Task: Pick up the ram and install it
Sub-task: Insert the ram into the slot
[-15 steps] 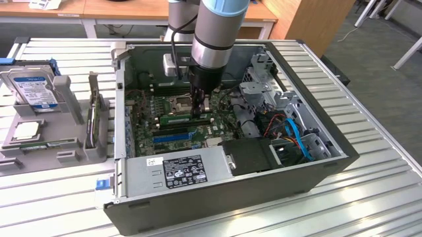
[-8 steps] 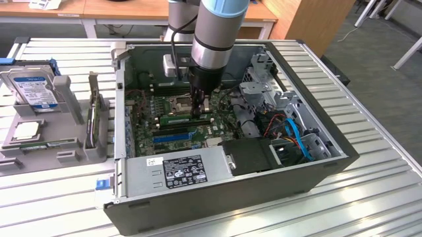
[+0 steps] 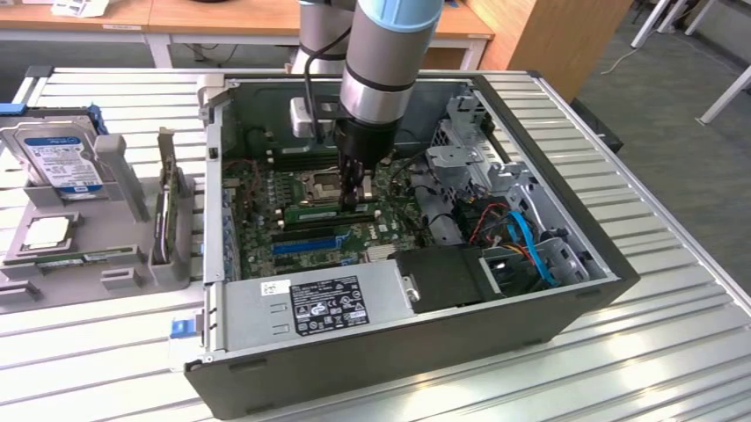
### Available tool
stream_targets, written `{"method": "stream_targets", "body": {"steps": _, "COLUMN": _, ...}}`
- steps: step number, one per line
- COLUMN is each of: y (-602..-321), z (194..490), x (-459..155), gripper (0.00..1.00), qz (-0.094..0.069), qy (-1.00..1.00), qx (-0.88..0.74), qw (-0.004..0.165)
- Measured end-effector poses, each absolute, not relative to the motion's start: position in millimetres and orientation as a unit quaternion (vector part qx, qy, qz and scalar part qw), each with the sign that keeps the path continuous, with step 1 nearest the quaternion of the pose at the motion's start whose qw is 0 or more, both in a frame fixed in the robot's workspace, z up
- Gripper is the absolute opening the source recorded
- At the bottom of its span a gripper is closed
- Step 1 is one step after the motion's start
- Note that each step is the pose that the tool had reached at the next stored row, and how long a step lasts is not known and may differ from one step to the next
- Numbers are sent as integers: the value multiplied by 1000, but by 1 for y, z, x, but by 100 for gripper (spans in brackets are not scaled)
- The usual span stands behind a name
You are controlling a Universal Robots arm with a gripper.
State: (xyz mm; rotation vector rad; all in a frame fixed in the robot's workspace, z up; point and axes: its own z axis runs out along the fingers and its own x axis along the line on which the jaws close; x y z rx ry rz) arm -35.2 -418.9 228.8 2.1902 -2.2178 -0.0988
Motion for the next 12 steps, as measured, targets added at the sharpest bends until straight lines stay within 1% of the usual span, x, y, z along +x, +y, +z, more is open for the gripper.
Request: {"method": "stream_targets", "body": {"steps": 12, "y": -419, "z": 227, "x": -35, "gripper": 11, "qz": -32, "qy": -711, "qx": 702, "qw": 12}}
